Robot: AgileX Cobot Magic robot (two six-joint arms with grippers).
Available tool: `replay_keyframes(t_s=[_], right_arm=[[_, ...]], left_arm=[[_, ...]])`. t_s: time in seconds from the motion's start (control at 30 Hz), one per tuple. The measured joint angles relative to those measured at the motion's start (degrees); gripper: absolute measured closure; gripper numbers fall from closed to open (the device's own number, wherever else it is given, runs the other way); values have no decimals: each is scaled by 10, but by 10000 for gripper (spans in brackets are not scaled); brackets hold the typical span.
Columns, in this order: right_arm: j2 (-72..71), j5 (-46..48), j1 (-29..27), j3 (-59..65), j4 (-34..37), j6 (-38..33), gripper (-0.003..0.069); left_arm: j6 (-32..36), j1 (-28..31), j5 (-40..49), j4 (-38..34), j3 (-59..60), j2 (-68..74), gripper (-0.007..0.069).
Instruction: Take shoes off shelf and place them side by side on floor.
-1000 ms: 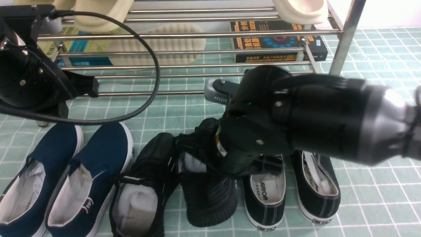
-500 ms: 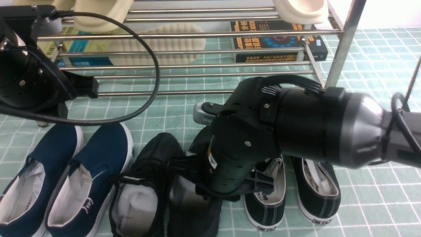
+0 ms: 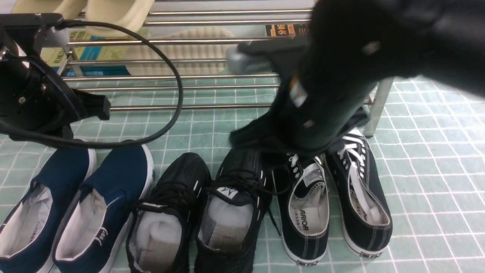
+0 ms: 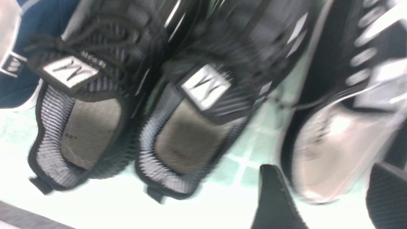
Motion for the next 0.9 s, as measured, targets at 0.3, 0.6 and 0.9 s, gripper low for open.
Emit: replay_keyframes(t_s=[0.3, 0.6, 0.9], right_arm=[[-171, 9, -48, 15, 35, -189, 636], [-416, -8, -48, 233, 34, -211, 673], [-561, -369, -48, 551, 32, -220, 673]], left_arm=[[0, 0, 1, 0, 0, 0, 589], [0, 0, 8, 1, 0, 0, 580], [-3, 0, 15, 1, 0, 0, 571]])
